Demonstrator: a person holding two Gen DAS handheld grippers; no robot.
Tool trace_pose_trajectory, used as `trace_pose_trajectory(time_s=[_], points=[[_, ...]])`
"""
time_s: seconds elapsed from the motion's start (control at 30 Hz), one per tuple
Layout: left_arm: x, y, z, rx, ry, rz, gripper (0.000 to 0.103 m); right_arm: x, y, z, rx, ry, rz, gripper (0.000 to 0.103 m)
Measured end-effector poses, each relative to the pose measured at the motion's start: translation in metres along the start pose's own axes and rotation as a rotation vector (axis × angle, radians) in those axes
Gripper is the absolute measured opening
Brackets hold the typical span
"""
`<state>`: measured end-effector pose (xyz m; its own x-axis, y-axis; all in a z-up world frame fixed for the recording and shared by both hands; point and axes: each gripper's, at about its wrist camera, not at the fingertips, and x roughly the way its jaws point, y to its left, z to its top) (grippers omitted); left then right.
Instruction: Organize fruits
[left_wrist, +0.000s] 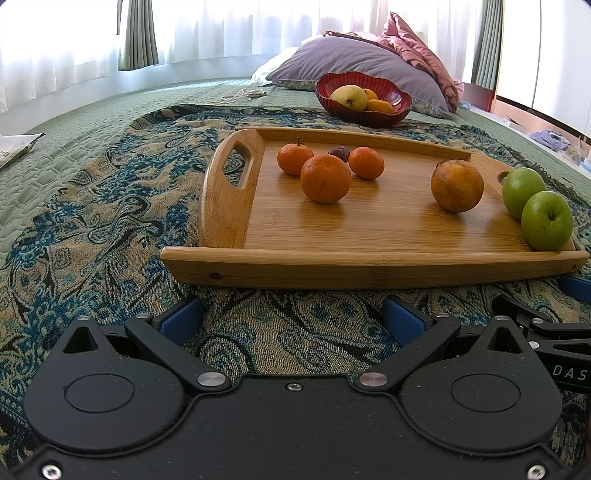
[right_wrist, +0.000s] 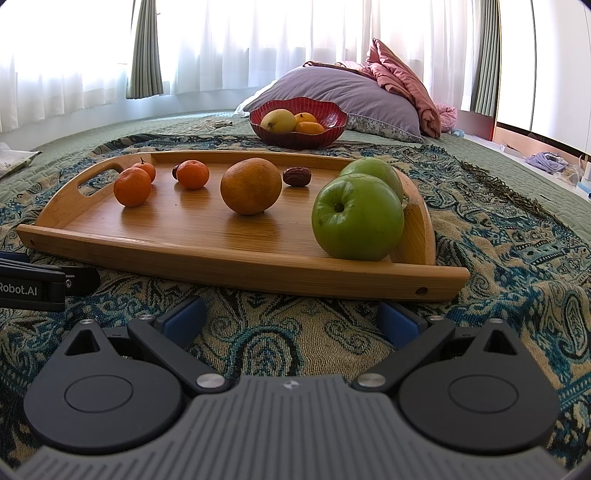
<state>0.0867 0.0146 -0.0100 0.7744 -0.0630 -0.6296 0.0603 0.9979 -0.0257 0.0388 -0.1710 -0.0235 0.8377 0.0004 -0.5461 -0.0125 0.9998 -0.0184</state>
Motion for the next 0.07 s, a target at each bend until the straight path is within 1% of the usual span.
trace_pose_trajectory(time_s=[0.07], points=[[-0.0003,0.0,-0.0003,0.001,0.0,0.0,0.103,0.0001,0.0001,0.0,0.0,0.0,0.0,0.103]])
